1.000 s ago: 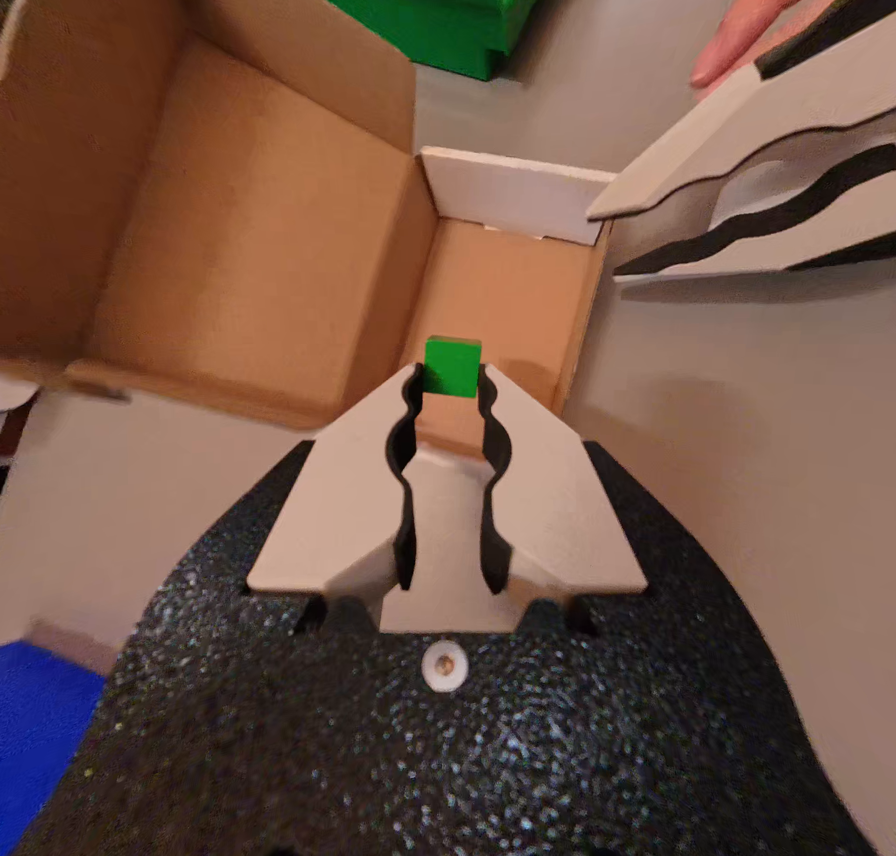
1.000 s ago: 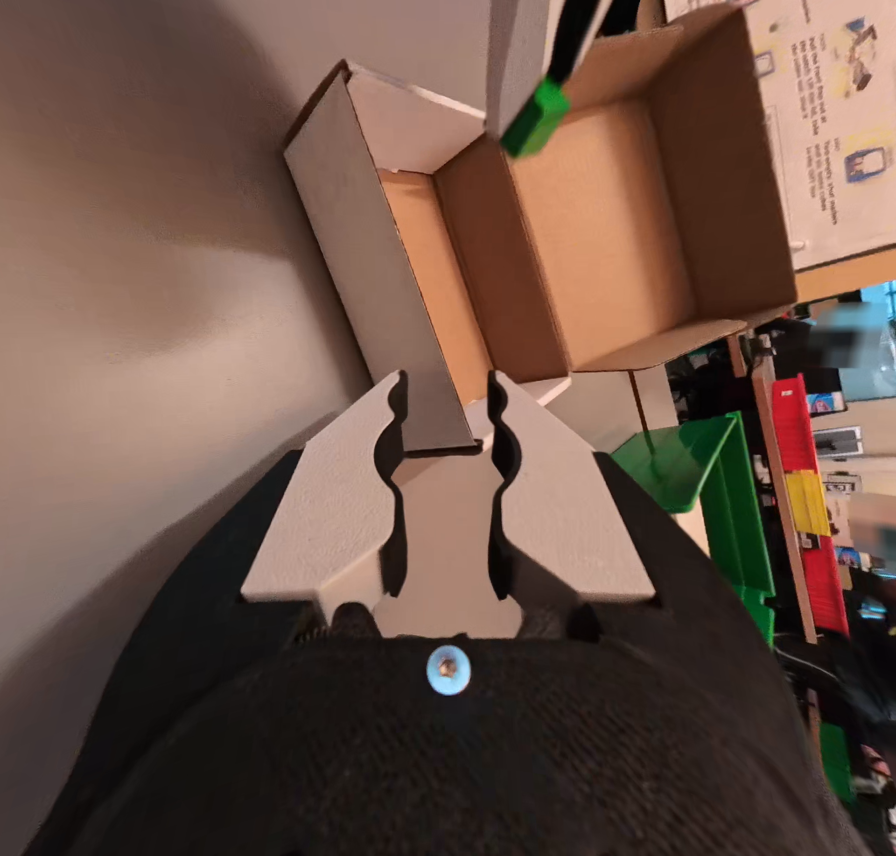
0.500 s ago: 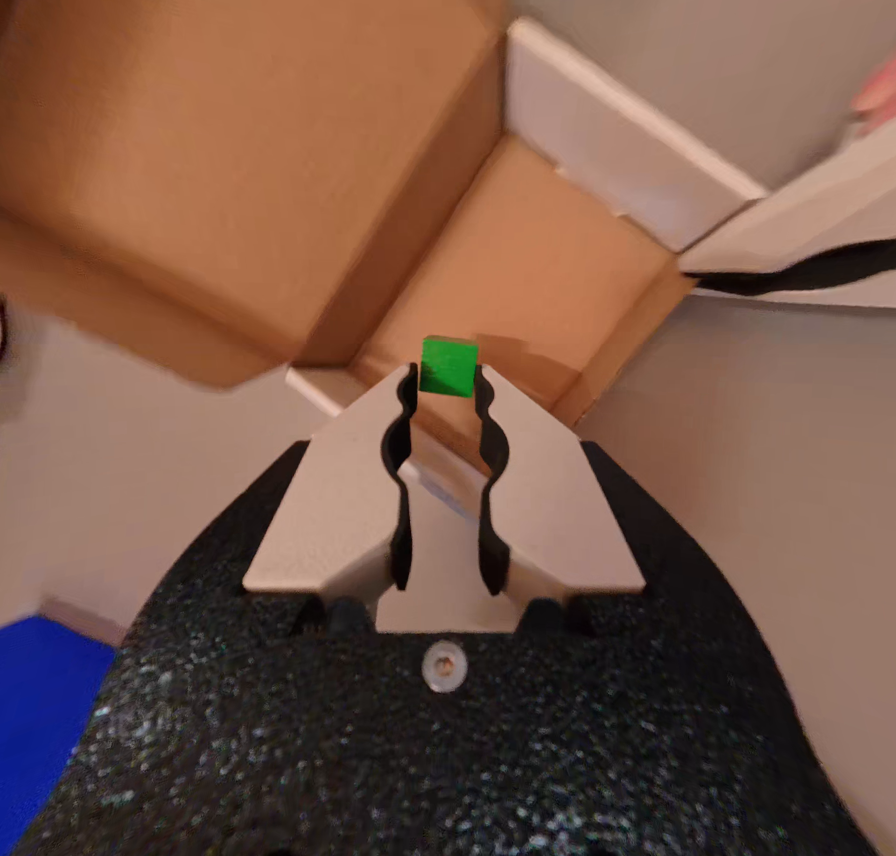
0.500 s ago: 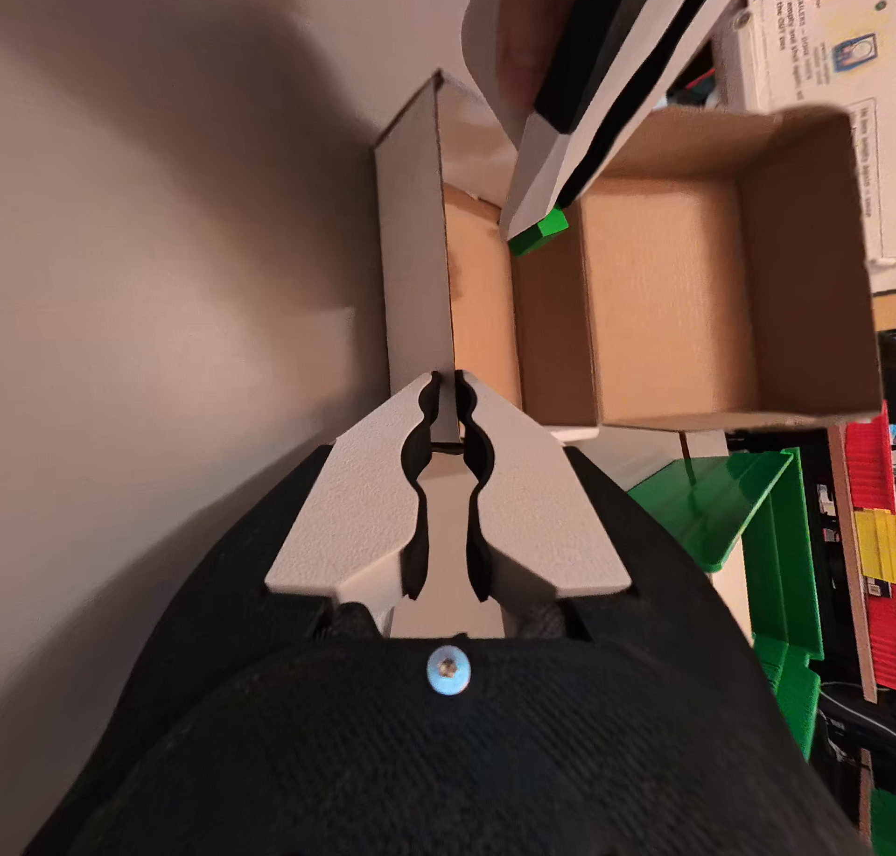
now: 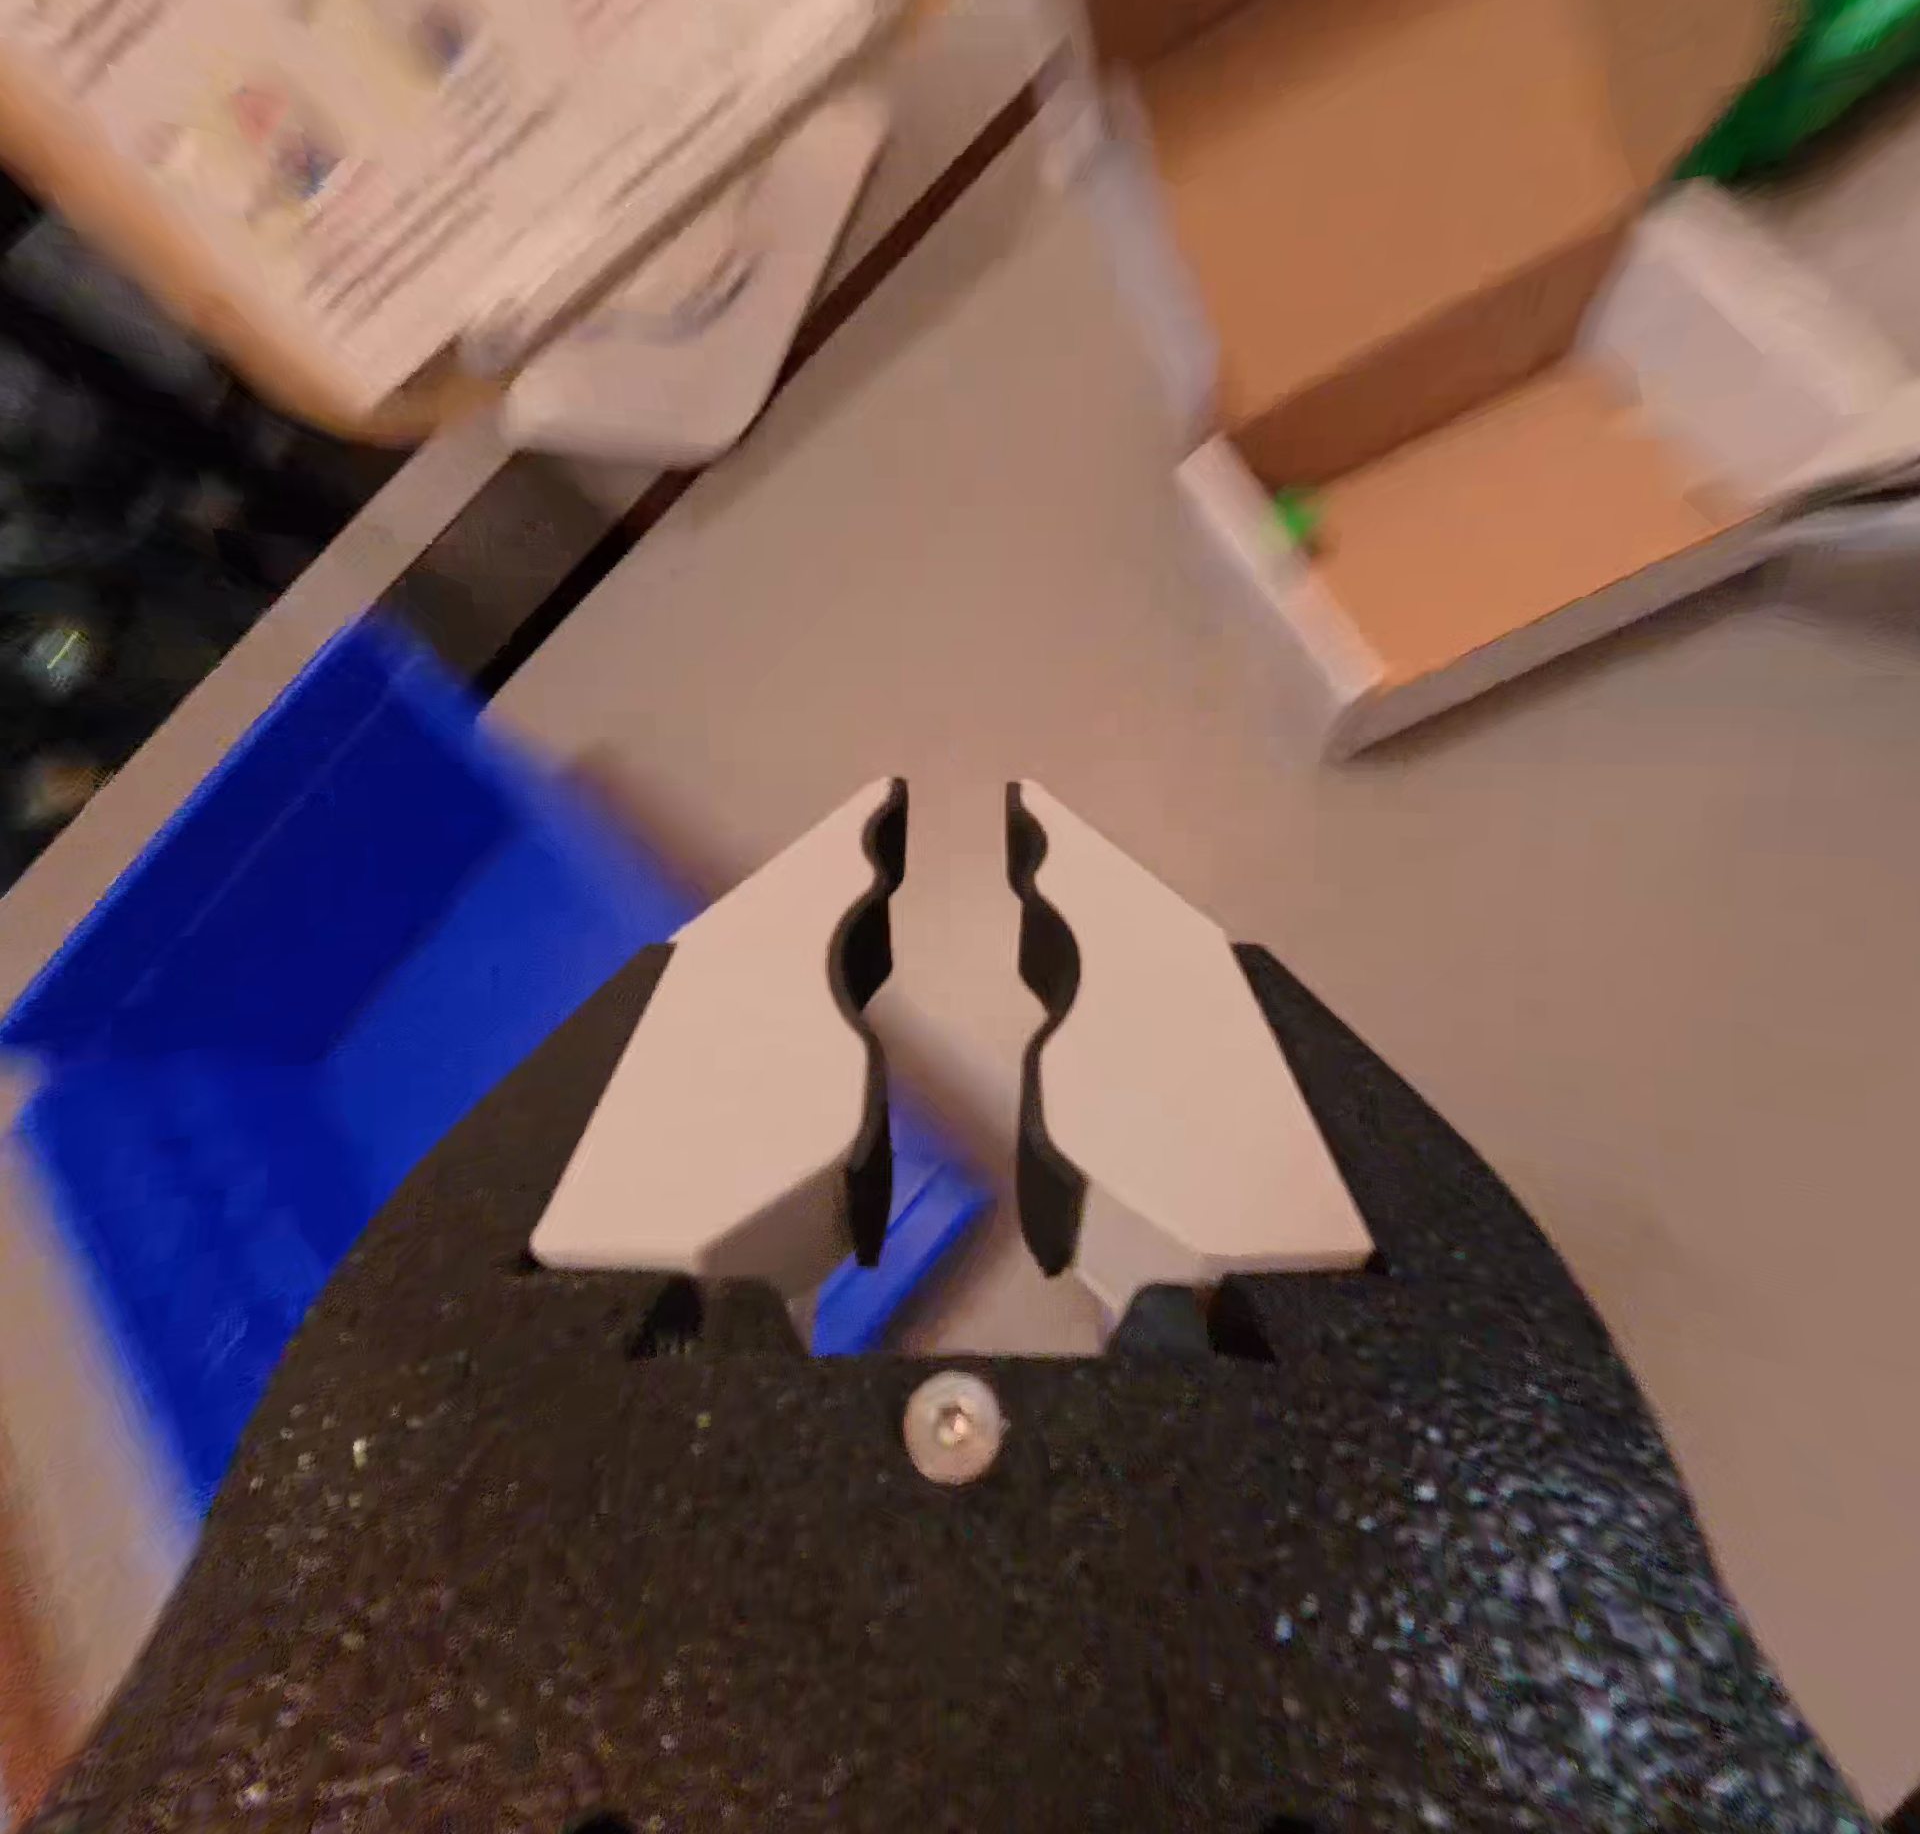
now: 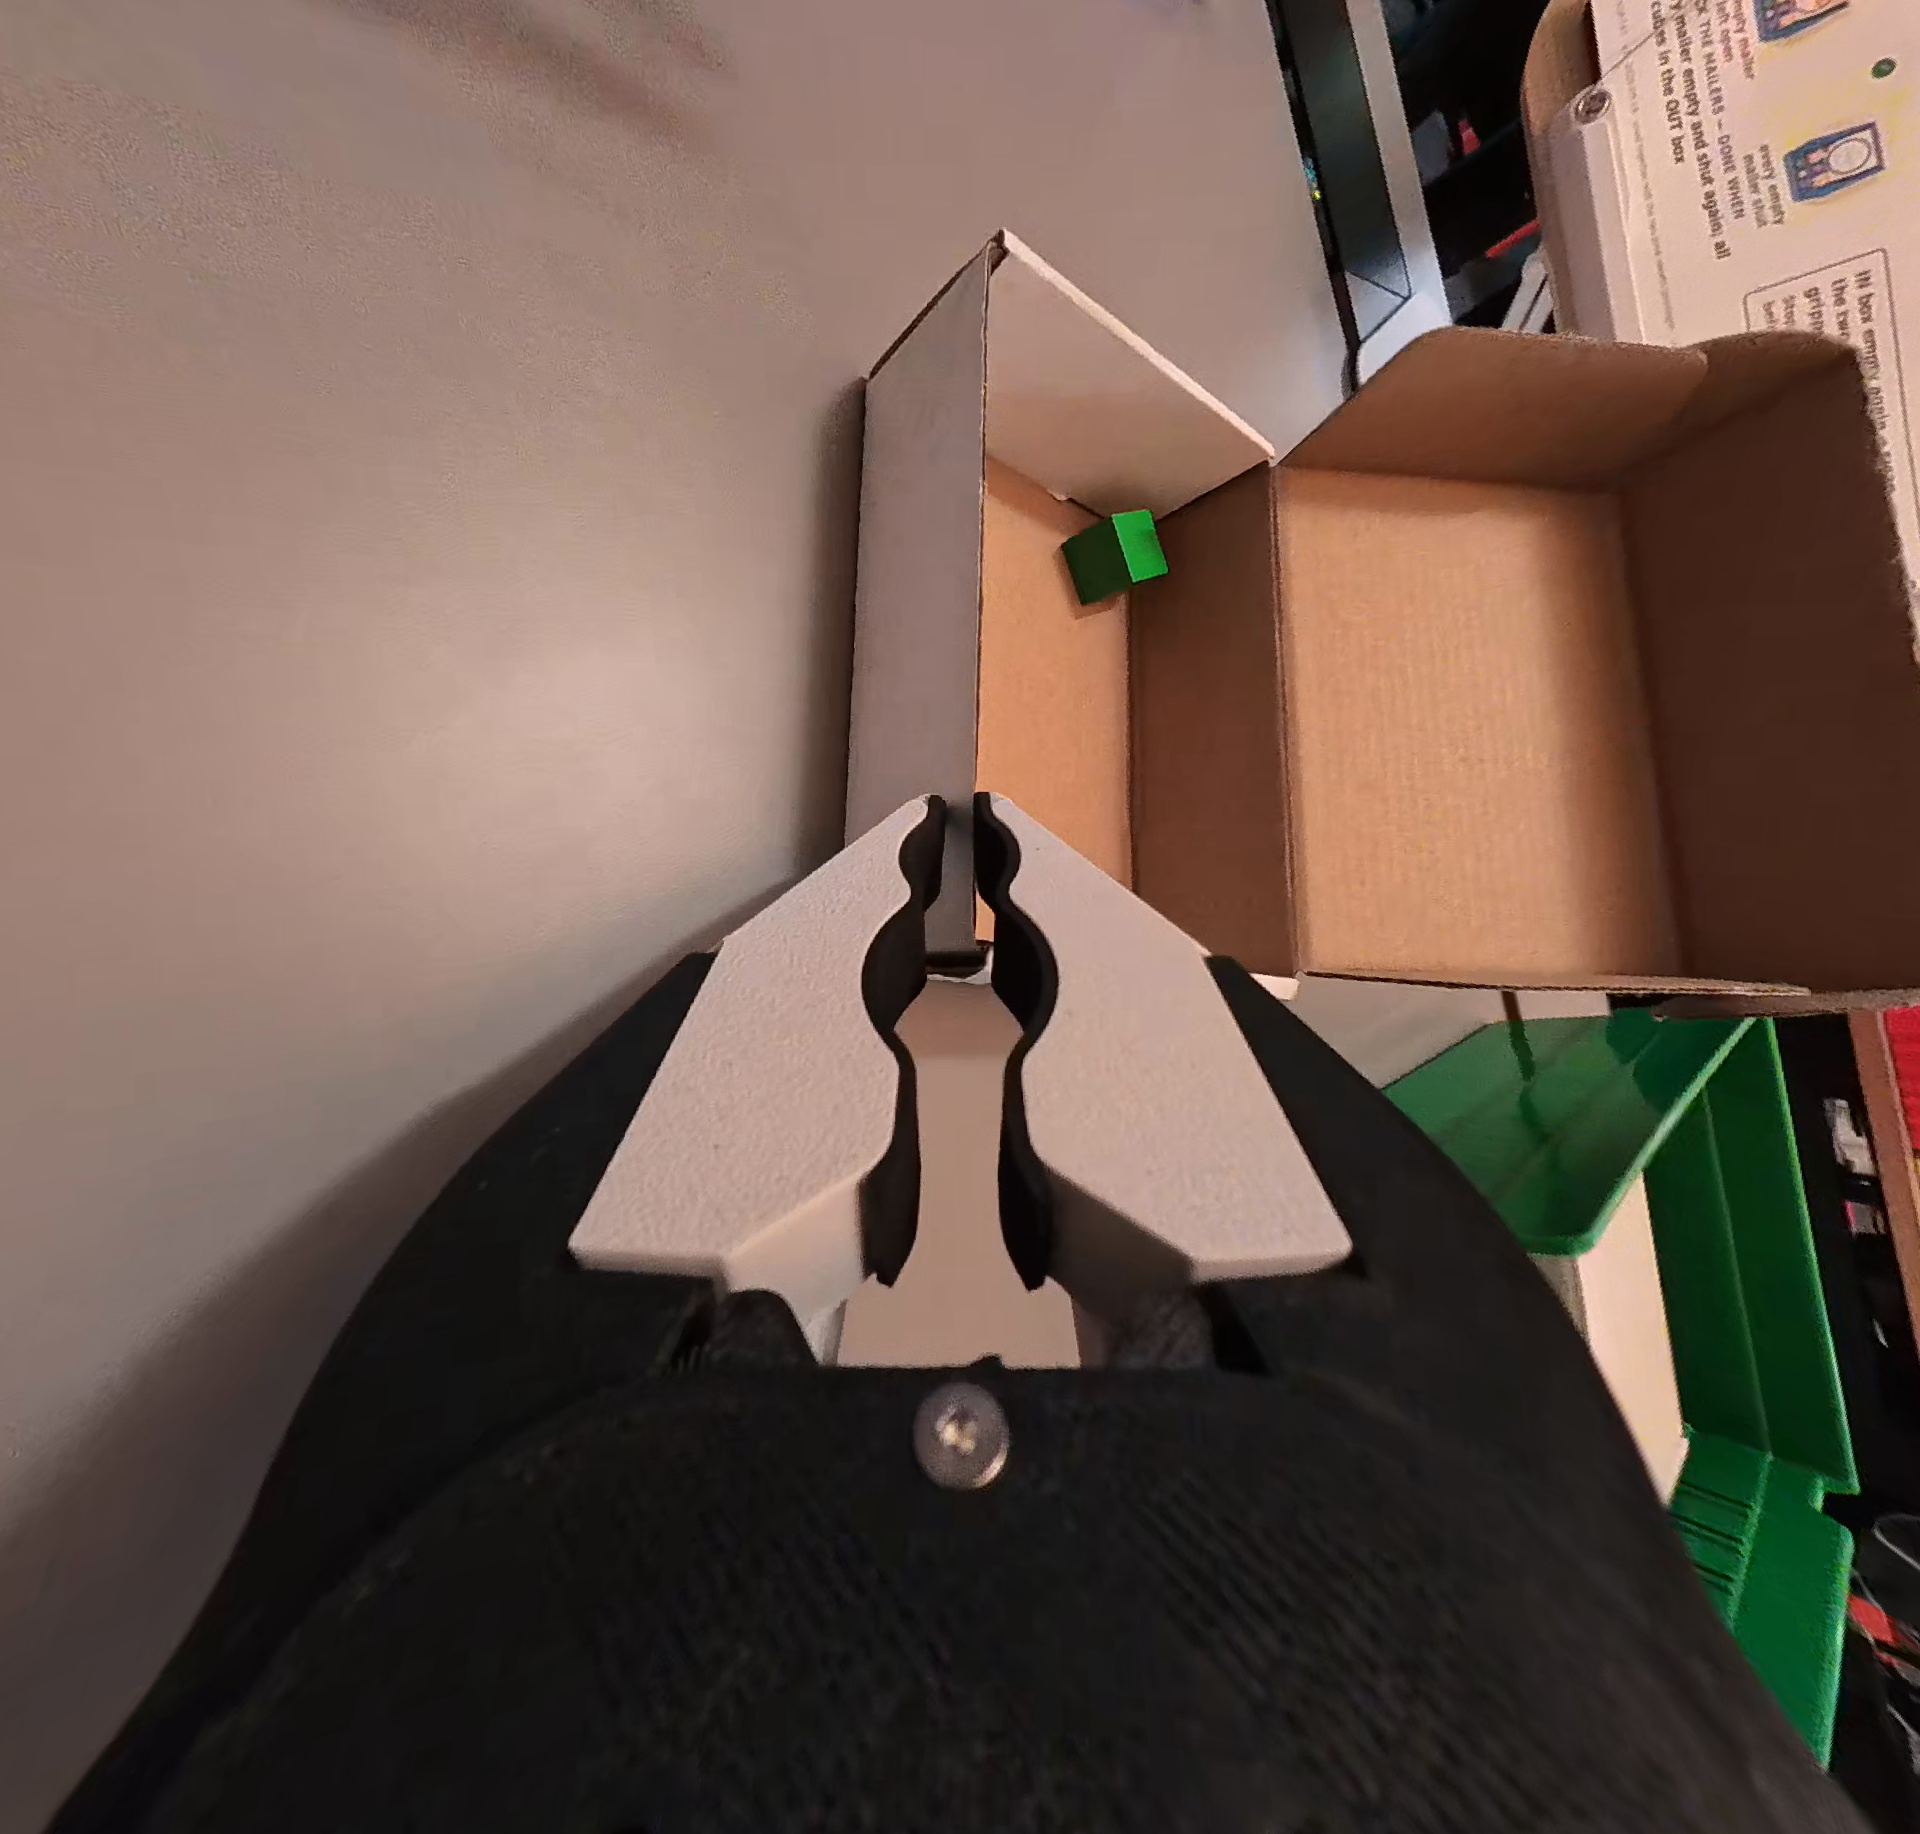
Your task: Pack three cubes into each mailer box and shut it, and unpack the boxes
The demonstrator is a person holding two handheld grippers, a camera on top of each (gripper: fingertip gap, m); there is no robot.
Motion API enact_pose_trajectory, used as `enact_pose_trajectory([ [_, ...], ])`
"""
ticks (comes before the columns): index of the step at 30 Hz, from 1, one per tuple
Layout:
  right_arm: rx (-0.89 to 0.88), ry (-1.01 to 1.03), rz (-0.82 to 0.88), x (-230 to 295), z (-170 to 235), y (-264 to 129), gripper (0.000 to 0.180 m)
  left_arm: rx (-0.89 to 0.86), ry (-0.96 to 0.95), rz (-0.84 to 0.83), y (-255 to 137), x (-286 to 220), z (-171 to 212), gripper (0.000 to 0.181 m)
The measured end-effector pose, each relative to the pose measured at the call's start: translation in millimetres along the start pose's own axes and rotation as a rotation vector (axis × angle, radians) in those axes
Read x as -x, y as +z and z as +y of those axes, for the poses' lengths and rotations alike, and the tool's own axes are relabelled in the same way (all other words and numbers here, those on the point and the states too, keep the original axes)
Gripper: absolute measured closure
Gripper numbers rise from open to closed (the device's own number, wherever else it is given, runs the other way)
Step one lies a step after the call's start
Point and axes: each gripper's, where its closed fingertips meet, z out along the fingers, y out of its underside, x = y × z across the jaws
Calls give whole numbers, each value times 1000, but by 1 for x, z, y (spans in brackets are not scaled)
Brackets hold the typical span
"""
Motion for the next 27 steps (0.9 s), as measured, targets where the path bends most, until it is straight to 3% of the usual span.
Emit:
enact_pose_trajectory([
  [2, -4, -2, -13, 2, 0, -2, 176, 257, -77, -111, -21, 54, 64, 144],
  [4, 2, -9, -12, 2, 1, -3, 176, 523, -295, -135, -36, 84, 132, 134],
  [6, 11, -12, -9, 2, 1, -3, 176, 639, -530, -61, -36, 85, 172, 124],
  [8, 13, -14, -4, 3, 1, -3, 176, 663, -649, -16, -31, 84, 193, 125],
  [15, 17, 13, -9, 4, 1, -5, 176, 705, -826, -80, -18, 96, 217, 140],
  [18, 31, -6, -9, 4, 0, -5, 176, 810, -806, -155, -23, 101, 231, 137],
  [22, 35, -13, -9, 5, -1, -5, 176, 834, -808, -118, -9, 91, 234, 130],
  [23, 36, -13, -7, 5, -1, -5, 176, 821, -816, -115, -5, 92, 233, 131],
  [25, 38, -10, -5, 5, -1, -5, 176, 772, -796, -166, -1, 103, 230, 154],
  [27, 42, -6, -3, 5, -1, -5, 176, 747, -762, -161, -2, 102, 224, 154],
])
